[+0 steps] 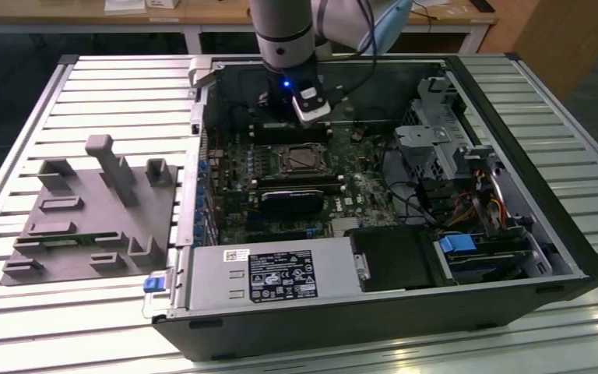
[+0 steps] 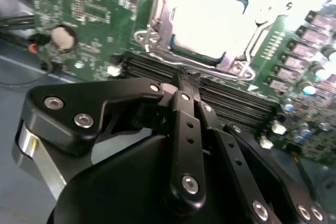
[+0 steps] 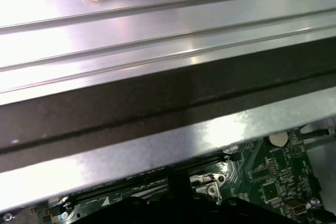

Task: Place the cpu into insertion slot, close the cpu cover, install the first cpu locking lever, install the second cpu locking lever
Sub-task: 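Install the first cpu locking lever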

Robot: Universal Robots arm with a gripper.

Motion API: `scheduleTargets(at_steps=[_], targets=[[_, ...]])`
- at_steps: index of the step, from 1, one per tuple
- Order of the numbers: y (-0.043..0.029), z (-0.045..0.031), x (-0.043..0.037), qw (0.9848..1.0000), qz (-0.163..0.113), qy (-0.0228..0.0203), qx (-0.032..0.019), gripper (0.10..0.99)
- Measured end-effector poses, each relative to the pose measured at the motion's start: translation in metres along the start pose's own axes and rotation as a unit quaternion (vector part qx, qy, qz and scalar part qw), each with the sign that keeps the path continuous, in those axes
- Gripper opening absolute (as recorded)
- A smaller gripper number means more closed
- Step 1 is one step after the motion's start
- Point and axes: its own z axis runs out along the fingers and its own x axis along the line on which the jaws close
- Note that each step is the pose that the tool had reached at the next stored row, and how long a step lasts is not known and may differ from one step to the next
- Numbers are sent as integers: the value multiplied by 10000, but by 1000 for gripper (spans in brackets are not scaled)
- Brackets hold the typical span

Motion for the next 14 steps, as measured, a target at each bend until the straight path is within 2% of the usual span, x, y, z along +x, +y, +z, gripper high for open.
scheduleTargets(at_steps=[1, 3, 8, 14], targets=[[1, 2, -4, 10000, 4, 45, 27, 102], [2, 5, -10, 9999, 4, 87, 85, 102], [-23, 3, -19, 9997, -4, 69, 213, 102], [-91, -4, -38, 9995, -8, 44, 304, 102]])
